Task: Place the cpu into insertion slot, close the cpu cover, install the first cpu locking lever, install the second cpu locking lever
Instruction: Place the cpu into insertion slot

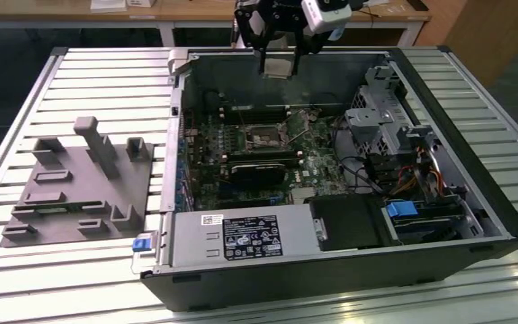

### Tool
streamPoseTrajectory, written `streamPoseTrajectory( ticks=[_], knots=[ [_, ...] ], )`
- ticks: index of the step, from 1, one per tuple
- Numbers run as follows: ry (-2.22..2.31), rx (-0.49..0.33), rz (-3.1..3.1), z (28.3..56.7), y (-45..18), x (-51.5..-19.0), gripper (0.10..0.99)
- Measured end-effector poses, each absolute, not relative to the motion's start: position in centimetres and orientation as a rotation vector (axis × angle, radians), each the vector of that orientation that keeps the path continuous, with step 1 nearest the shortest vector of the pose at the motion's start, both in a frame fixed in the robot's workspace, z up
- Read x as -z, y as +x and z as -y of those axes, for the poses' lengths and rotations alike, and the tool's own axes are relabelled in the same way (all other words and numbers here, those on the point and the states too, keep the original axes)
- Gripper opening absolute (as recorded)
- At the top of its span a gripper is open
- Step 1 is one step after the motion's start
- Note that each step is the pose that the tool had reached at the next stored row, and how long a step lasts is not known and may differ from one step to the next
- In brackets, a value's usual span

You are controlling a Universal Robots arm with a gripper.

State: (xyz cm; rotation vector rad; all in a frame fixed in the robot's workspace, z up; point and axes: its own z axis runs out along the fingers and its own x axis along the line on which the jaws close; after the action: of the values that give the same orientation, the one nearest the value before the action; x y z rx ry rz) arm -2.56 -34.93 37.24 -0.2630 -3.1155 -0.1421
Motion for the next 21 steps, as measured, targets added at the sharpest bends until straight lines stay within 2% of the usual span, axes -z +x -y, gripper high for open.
streamPoseTrajectory(
  ticks=[21],
  knots=[
    [-0.428, 0.143, 3.102, 34.93, -2.56, -37.21, 0.537]
  ],
)
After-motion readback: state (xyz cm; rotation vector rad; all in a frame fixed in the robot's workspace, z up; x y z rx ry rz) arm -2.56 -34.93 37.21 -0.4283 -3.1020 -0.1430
